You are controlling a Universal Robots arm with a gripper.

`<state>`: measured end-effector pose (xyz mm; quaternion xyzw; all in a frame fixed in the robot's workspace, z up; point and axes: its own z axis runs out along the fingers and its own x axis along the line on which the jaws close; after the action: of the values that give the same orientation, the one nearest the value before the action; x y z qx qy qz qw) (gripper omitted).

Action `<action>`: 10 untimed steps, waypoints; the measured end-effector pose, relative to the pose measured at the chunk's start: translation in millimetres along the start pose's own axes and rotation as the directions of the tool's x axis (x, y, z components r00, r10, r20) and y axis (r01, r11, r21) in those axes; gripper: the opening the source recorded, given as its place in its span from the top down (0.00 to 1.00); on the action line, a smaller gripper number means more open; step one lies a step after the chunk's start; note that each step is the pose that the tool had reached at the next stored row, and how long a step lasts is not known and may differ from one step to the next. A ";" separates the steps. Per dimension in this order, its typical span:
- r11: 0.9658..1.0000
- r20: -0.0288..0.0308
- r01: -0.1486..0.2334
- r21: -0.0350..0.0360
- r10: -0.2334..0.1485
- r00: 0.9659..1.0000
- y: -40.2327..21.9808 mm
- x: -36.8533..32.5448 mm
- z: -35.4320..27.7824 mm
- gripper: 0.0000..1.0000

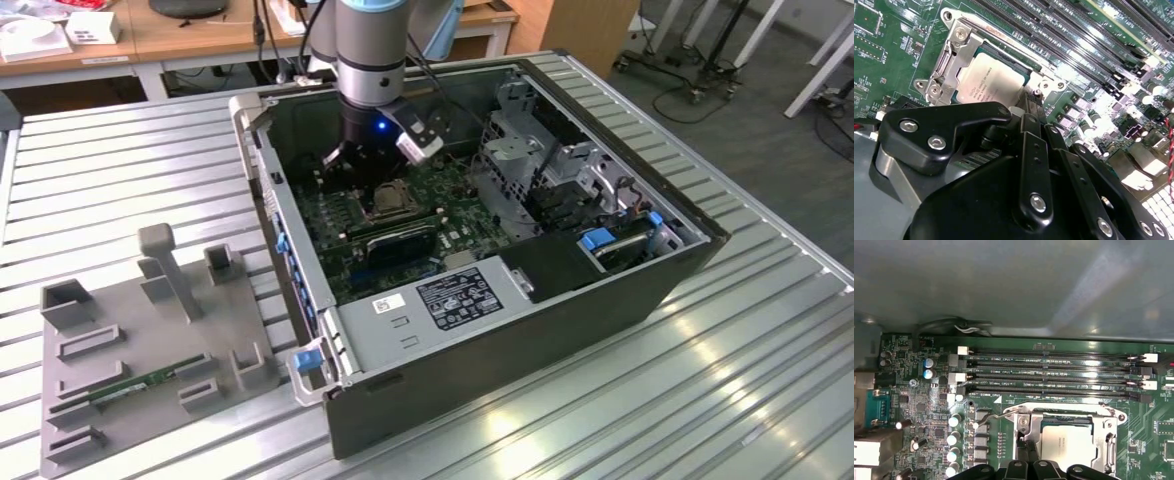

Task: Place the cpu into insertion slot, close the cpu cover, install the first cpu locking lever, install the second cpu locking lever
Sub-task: 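Close the cpu cover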

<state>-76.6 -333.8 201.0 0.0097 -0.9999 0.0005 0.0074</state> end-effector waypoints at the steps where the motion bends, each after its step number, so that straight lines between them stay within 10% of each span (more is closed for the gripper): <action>1: 1.000 0.000 0.000 0.000 0.000 1.000 0.1 0.0 -0.4 0.89; 10: 1.000 0.000 0.000 0.000 0.000 1.000 0.0 -0.7 -1.6 0.89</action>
<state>-75.9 -333.9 202.6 0.0097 -0.9999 0.0003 0.0074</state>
